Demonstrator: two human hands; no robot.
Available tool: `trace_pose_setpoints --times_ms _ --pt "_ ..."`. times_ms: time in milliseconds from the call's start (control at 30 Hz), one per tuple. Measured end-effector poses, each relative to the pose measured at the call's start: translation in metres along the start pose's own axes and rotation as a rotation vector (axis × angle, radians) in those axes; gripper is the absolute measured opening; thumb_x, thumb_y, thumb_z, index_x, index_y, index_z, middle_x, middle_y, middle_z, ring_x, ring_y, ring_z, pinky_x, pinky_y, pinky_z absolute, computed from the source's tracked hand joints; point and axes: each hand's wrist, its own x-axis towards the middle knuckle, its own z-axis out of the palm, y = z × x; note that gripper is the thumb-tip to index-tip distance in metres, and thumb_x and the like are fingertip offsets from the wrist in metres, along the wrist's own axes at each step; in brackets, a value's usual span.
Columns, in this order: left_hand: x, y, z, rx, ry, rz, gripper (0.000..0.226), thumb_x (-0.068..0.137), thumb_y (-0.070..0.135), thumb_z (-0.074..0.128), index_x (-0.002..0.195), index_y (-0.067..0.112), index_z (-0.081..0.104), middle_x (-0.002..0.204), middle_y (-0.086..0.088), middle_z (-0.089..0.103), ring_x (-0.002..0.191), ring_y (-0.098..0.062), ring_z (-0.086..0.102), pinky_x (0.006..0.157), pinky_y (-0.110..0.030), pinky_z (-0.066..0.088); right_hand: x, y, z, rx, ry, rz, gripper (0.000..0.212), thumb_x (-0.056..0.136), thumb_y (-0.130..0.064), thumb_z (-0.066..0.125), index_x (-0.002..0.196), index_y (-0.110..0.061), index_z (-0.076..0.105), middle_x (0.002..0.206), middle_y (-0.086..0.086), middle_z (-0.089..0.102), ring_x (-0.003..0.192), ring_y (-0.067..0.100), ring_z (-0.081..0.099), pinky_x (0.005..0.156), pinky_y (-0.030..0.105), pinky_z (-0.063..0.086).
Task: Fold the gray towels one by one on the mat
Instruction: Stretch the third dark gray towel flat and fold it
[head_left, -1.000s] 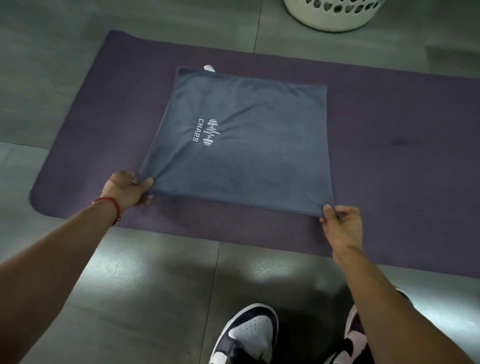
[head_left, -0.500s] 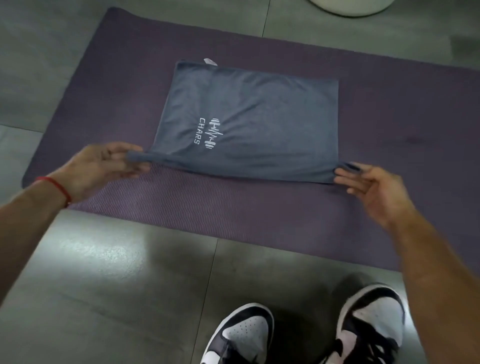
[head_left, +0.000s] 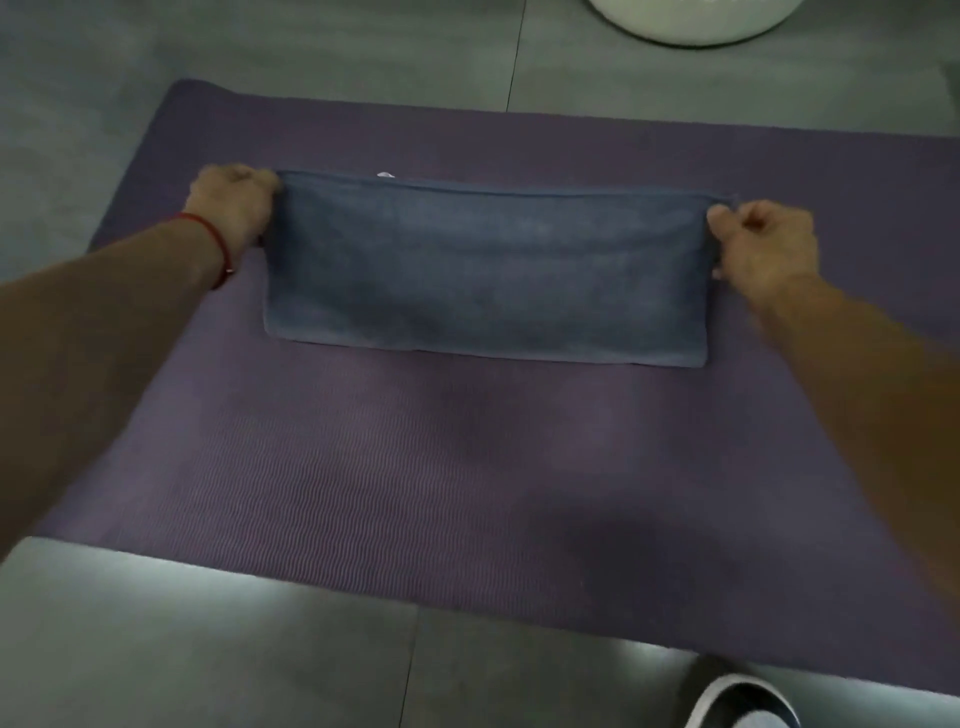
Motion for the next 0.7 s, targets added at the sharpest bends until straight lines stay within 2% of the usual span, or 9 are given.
trace_pose_setpoints --times_ms 33,67,100,167,267,333,400,567,700 --pt "0.009 0.003 0.009 0.042 0.037 0.0 0.024 0.098 0.023 0.052 0.097 0.005 0.068 0.1 -0.021 0.07 0.095 -0.04 0.063 0.093 -0.045 0.049 0.01 0.0 0.008 -0.025 0.026 0.012 0.033 0.092 -0.042 0.065 0.069 -0.021 0.055 0.076 0.003 0.06 0.075 0.018 0.057 0.08 0.046 0.059" --pt "0.018 0.005 0.018 0.074 0.066 -0.017 0.031 0.098 0.023 0.051 0.109 -0.002 0.066 0.116 -0.031 0.064 0.109 -0.046 0.06 0.097 -0.05 0.047 0.019 0.0 0.016 -0.048 0.051 0.023 0.037 0.093 -0.041 0.064 0.065 -0.021 0.052 0.072 0.001 0.058 0.075 0.019 0.056 0.081 0.043 0.057" --pt "0.026 0.006 0.027 0.101 0.088 -0.024 0.035 0.099 0.022 0.05 0.115 -0.005 0.064 0.123 -0.033 0.061 0.116 -0.048 0.057 0.099 -0.051 0.047 0.028 0.002 0.024 -0.083 0.069 0.033 0.039 0.095 -0.04 0.063 0.063 -0.021 0.049 0.07 0.001 0.056 0.076 0.021 0.056 0.082 0.04 0.055" --pt "0.044 0.004 0.047 0.157 0.123 -0.029 0.036 0.099 0.025 0.049 0.113 -0.004 0.063 0.123 -0.033 0.061 0.117 -0.048 0.056 0.099 -0.051 0.047 0.045 0.01 0.037 -0.168 0.076 0.028 0.038 0.095 -0.041 0.062 0.066 -0.018 0.052 0.072 0.005 0.058 0.081 0.028 0.061 0.083 0.038 0.054" --pt "0.063 -0.009 0.075 0.226 0.182 -0.062 0.039 0.102 0.032 0.044 0.113 0.0 0.063 0.122 -0.03 0.062 0.118 -0.046 0.056 0.103 -0.046 0.044 0.061 0.025 0.054 -0.305 0.116 -0.002 0.03 0.092 -0.047 0.059 0.082 -0.019 0.063 0.089 0.009 0.067 0.1 0.035 0.065 0.088 0.039 0.051" --pt "0.065 -0.014 0.089 0.236 0.262 -0.113 0.041 0.103 0.036 0.04 0.121 0.006 0.061 0.129 -0.026 0.06 0.121 -0.043 0.054 0.103 -0.041 0.04 0.064 0.029 0.061 -0.407 0.193 0.002 0.034 0.09 -0.054 0.057 0.093 -0.021 0.065 0.105 0.007 0.07 0.108 0.035 0.063 0.089 0.04 0.049" --pt "0.065 -0.018 0.096 0.243 0.296 -0.132 0.042 0.104 0.039 0.038 0.126 0.009 0.058 0.132 -0.022 0.059 0.123 -0.039 0.053 0.102 -0.038 0.039 0.065 0.03 0.064 -0.485 0.257 -0.001 0.04 0.087 -0.058 0.055 0.099 -0.021 0.064 0.107 0.006 0.07 0.108 0.036 0.063 0.087 0.041 0.048" --pt "0.058 -0.012 0.092 0.268 0.252 -0.09 0.038 0.104 0.039 0.039 0.124 0.009 0.053 0.13 -0.018 0.058 0.118 -0.035 0.054 0.097 -0.036 0.04 0.062 0.029 0.065 -0.524 0.277 -0.001 0.042 0.089 -0.058 0.051 0.101 -0.02 0.062 0.106 0.01 0.07 0.105 0.038 0.062 0.085 0.042 0.047" --pt "0.064 -0.007 0.088 0.293 0.165 -0.095 0.04 0.105 0.039 0.038 0.126 0.007 0.052 0.131 -0.021 0.057 0.119 -0.037 0.053 0.097 -0.038 0.04 0.061 0.028 0.06 -0.527 0.181 -0.013 0.041 0.094 -0.057 0.05 0.108 -0.019 0.059 0.111 0.011 0.068 0.109 0.037 0.061 0.086 0.041 0.045"
